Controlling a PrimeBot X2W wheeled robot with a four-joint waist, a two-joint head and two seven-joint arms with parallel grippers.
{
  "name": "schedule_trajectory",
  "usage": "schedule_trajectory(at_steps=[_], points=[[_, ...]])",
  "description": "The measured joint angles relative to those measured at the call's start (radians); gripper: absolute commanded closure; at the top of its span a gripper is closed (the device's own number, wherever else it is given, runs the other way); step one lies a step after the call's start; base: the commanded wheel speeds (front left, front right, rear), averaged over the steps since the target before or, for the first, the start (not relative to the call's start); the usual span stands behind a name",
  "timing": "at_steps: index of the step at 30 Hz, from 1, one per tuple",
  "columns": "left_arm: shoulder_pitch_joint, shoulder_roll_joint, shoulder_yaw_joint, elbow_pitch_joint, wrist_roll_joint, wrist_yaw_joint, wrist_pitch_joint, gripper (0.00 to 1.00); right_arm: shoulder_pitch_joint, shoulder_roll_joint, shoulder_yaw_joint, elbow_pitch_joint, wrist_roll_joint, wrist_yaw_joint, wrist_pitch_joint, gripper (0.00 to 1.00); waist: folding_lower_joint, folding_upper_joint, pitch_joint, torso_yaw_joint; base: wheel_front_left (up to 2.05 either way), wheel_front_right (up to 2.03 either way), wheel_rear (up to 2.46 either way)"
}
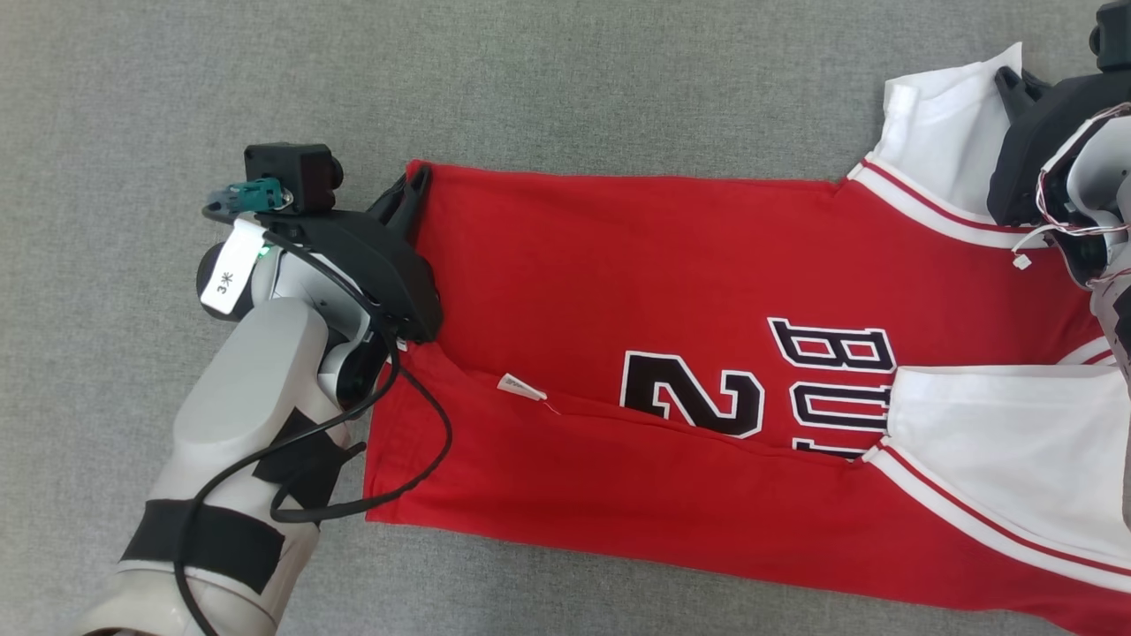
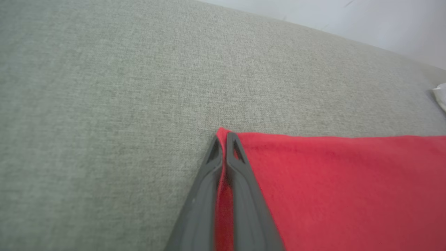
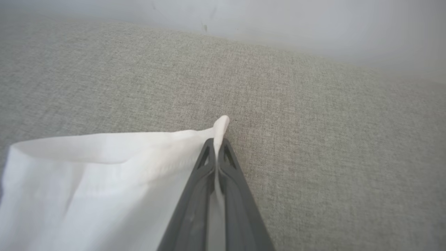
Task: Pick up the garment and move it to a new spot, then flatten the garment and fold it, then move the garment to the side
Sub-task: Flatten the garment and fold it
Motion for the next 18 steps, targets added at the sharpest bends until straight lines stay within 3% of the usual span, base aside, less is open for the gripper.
schedule_trajectory(at_steps=[18], points=[[0.010,0.039,0.010,0.004,-0.026,0.000,-0.057,1.00,0.047,-0.024,0.011,-0.074,0.051,0.000,-0.129,1.00,0.0001,0.0000,-0.067,-0.027,0.00,0.00,0.00]])
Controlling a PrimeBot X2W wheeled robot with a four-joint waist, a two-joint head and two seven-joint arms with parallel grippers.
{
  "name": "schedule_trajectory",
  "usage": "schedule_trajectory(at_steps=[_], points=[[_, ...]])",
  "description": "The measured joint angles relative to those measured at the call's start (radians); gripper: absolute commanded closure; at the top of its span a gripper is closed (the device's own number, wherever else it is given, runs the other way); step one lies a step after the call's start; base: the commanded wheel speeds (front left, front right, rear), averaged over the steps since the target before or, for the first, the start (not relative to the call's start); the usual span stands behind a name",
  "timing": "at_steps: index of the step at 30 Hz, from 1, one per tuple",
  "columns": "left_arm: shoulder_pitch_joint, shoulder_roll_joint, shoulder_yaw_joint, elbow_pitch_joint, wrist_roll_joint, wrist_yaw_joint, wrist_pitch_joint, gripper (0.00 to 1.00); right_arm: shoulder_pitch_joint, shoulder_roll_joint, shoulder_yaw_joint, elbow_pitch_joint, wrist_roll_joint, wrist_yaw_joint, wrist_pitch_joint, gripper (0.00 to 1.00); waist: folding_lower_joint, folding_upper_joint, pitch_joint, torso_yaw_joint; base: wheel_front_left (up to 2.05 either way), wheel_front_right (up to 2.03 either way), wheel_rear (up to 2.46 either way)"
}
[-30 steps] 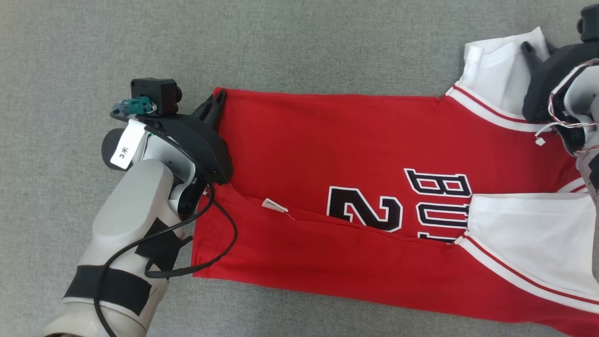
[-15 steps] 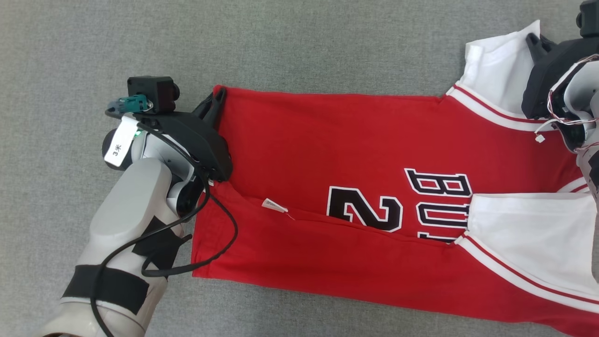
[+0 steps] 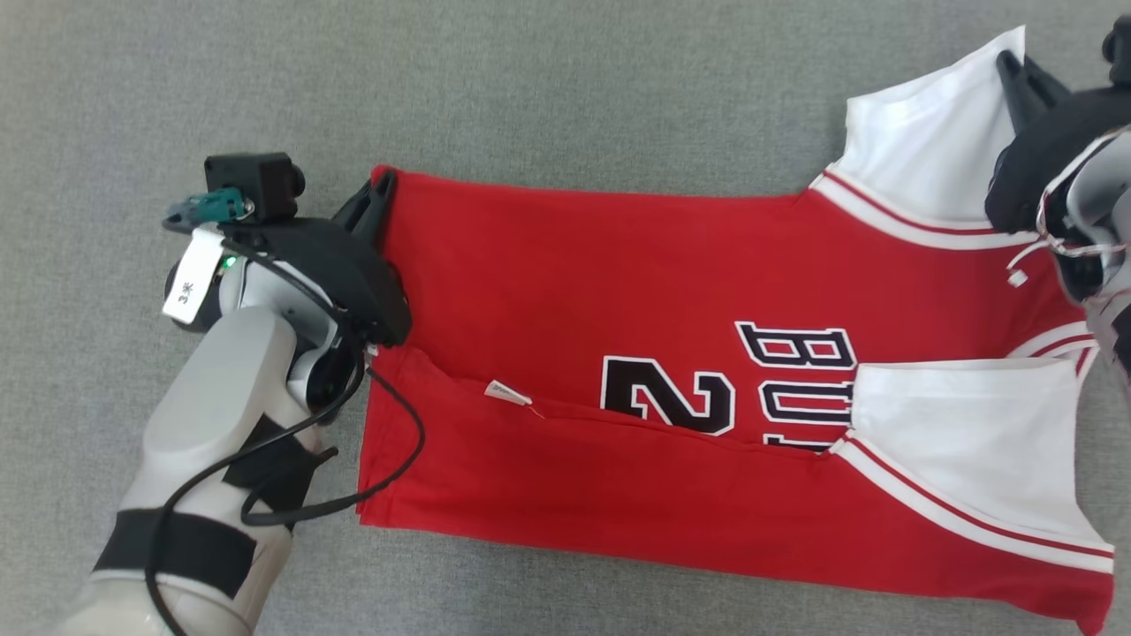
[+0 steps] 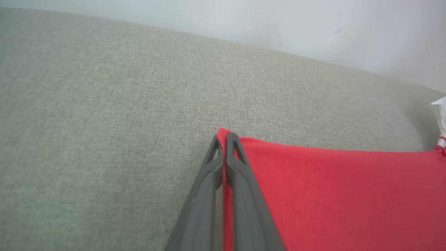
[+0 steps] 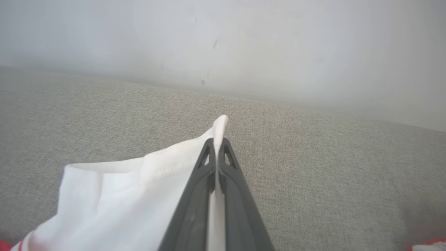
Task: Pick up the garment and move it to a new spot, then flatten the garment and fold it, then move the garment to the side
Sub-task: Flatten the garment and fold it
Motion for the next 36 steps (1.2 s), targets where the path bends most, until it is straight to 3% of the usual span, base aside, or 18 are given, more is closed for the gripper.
schedule_trajectory(at_steps=[9,27,36], points=[[0.047,0.032,-0.005,-0.003,-0.043,0.000,-0.017,1.00,0.103,-0.029,0.045,-0.166,0.078,0.000,-0.103,1.00,0.0000,0.0000,-0.053,-0.023,0.00,0.00,0.00],[0.290,0.162,-0.133,-0.187,-0.125,0.000,-0.035,1.00,0.460,-0.248,0.221,-0.638,0.356,0.000,-0.143,1.00,-0.0002,-0.0001,-0.224,-0.095,0.00,0.00,0.00],[0.383,0.219,-0.233,-0.289,-0.150,0.000,-0.020,1.00,0.557,-0.361,0.302,-0.756,0.437,0.000,-0.143,1.00,-0.0002,-0.0001,-0.276,-0.126,0.00,0.00,0.00]])
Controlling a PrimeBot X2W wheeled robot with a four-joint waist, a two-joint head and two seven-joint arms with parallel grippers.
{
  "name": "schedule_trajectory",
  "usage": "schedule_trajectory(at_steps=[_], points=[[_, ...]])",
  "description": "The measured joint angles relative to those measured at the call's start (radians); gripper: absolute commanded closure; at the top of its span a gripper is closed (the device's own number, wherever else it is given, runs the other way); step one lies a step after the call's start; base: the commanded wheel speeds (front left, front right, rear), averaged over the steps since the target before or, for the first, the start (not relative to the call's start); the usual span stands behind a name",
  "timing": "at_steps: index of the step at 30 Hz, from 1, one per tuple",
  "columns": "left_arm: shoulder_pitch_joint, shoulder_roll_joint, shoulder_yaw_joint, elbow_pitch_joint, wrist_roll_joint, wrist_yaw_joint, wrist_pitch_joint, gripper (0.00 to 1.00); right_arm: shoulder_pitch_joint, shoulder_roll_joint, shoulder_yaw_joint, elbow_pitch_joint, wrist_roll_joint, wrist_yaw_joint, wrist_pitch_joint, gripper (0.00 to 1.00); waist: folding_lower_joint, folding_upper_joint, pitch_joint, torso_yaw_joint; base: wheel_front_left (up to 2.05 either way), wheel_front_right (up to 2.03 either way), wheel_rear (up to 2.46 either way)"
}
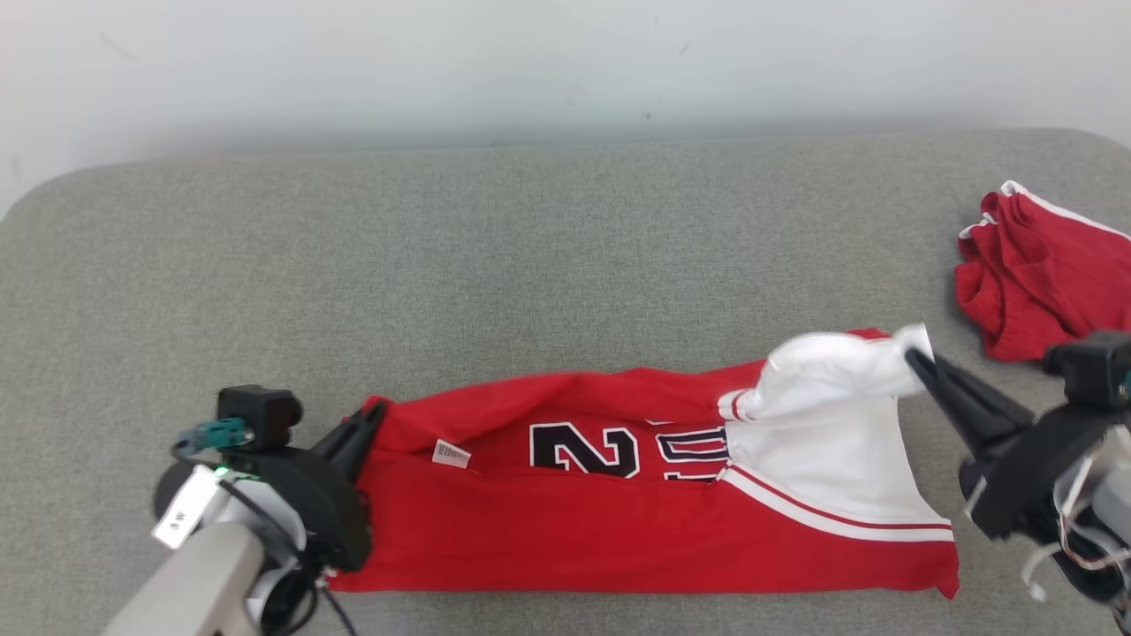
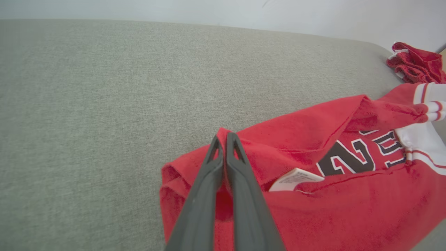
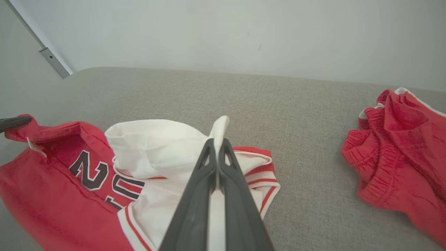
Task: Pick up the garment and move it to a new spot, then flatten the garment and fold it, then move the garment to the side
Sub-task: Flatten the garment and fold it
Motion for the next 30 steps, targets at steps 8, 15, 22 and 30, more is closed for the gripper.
schedule_trajectory(at_steps=[8,15,22,30], points=[[0.008,0.062,-0.004,0.021,0.000,0.000,0.027,1.00,0.029,-0.070,0.116,-0.049,0.009,0.001,0.037,1.00,0.0002,0.0000,-0.013,-0.004,0.00,0.00,0.00],[0.036,0.055,-0.029,-0.002,-0.012,0.000,0.041,1.00,0.029,-0.080,0.172,-0.036,0.038,0.001,0.083,1.00,0.0002,0.0001,-0.009,-0.002,0.00,0.00,0.00],[0.046,0.052,-0.050,-0.013,-0.019,0.000,0.057,1.00,0.028,-0.084,0.212,-0.021,0.061,0.001,0.118,1.00,0.0002,0.0001,-0.007,0.000,0.00,0.00,0.00],[0.066,0.042,-0.065,-0.006,-0.034,0.000,0.076,0.63,0.019,-0.069,0.257,0.017,0.067,0.001,0.159,1.00,0.0002,0.0001,-0.008,0.003,0.00,0.00,0.00]])
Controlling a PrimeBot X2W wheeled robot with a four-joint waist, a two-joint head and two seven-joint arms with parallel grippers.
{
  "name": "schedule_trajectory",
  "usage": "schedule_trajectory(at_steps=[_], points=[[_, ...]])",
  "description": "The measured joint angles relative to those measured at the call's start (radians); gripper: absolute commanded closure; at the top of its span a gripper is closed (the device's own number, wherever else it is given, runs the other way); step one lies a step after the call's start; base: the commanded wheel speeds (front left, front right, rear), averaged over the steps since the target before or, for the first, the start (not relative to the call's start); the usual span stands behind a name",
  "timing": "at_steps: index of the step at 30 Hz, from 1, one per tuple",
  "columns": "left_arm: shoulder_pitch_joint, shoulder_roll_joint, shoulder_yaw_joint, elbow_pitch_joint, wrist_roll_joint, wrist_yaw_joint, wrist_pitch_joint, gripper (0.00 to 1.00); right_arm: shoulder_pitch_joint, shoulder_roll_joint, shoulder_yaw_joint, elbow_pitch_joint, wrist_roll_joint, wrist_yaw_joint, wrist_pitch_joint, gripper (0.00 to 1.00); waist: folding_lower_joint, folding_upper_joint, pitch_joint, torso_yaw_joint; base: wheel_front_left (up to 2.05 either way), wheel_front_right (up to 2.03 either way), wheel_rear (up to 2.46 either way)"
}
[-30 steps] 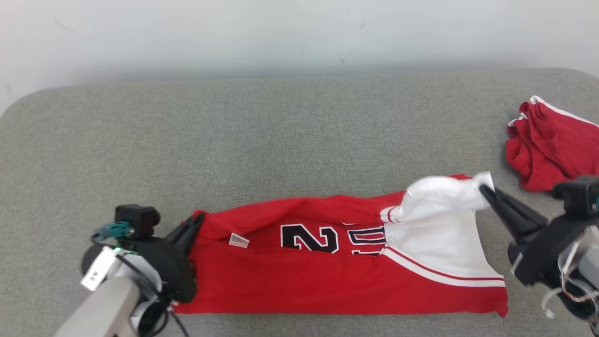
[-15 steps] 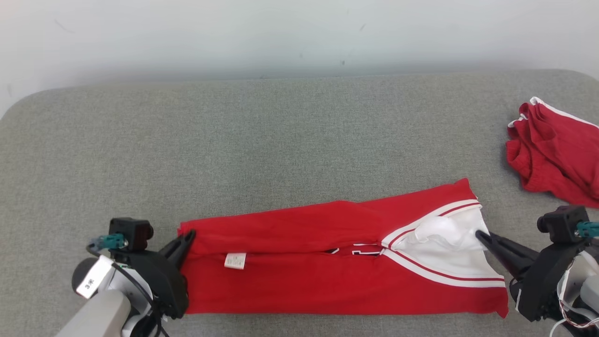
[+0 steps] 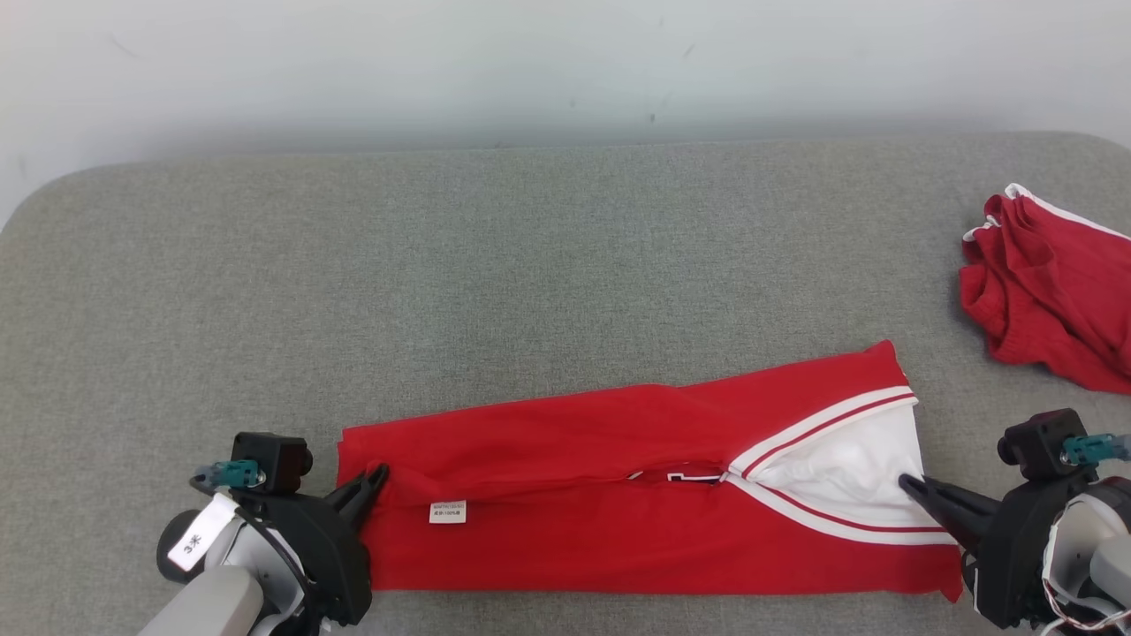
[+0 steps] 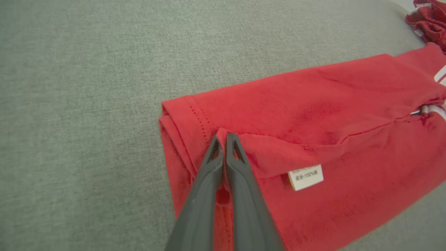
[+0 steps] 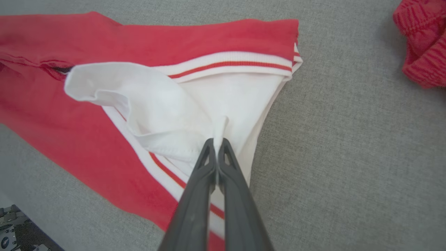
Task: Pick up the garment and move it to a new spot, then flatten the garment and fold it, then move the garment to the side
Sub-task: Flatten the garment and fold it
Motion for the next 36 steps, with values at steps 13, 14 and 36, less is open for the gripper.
schedule_trajectory(at_steps=[13,14,36], points=[[0.041,-0.005,0.065,-0.002,-0.035,0.030,-0.085,0.00,-0.010,0.019,-0.066,0.006,0.151,0.000,-0.069,0.00,-0.0001,0.0000,-0.048,-0.002,0.00,0.00,0.00],[0.054,-0.005,0.070,-0.007,-0.035,0.040,-0.098,0.00,-0.009,0.016,-0.068,0.006,0.155,0.000,-0.075,0.00,0.0000,0.0001,-0.055,-0.003,0.00,0.00,0.00],[0.276,0.012,0.132,-0.254,0.091,0.242,-0.266,0.00,0.037,0.085,-0.087,0.155,0.162,-0.058,-0.129,0.00,-0.0001,0.0000,-0.142,-0.003,0.00,0.00,0.00]])
